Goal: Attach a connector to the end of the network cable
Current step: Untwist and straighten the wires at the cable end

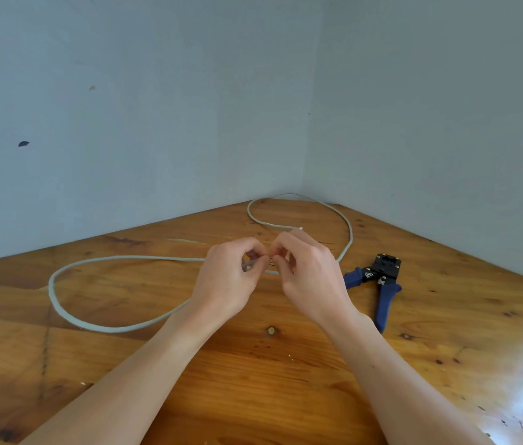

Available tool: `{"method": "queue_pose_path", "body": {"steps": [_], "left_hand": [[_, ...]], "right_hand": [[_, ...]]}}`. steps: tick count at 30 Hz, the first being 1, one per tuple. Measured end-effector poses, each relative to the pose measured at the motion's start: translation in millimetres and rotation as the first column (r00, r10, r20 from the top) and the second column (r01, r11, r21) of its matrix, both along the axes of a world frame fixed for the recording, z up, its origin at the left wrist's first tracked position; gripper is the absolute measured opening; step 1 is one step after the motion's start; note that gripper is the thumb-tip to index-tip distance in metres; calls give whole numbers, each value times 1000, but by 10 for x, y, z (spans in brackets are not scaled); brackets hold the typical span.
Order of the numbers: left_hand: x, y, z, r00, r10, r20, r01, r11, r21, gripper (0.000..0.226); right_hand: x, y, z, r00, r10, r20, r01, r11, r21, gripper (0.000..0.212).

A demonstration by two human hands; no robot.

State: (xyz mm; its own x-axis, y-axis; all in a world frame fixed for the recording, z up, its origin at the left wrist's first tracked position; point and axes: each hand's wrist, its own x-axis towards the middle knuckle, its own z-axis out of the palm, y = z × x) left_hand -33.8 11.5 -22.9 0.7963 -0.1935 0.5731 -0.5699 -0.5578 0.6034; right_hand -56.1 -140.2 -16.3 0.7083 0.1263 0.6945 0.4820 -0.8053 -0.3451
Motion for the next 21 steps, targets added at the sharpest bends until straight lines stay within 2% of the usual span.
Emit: {"method": "queue_pose_path", "body": {"steps": [5,11,17,19,21], "left_hand": [[1,7,-8,1000,27,-4,-27,997,69,7],[9,0,-16,1000,-2,28,0,996,88,7],[9,3,-10,999,-45,15,45,999,27,10],[0,4,0,999,-39,-3,39,999,11,10],[-7,-1,7,999,-46,-8,46,999,-28,10]], "right_hand": [[39,-25,-31,999,48,-15,-48,999,6,13],[68,-23,-34,992,41,-116,-34,998,57,17],[40,20,-32,987,-91,-133,63,977,-204,23],[32,41,-39,988,-98,-123,70,974,-214,22],[34,40,-43,992,-65,-105,49,987,-155,16]]}}
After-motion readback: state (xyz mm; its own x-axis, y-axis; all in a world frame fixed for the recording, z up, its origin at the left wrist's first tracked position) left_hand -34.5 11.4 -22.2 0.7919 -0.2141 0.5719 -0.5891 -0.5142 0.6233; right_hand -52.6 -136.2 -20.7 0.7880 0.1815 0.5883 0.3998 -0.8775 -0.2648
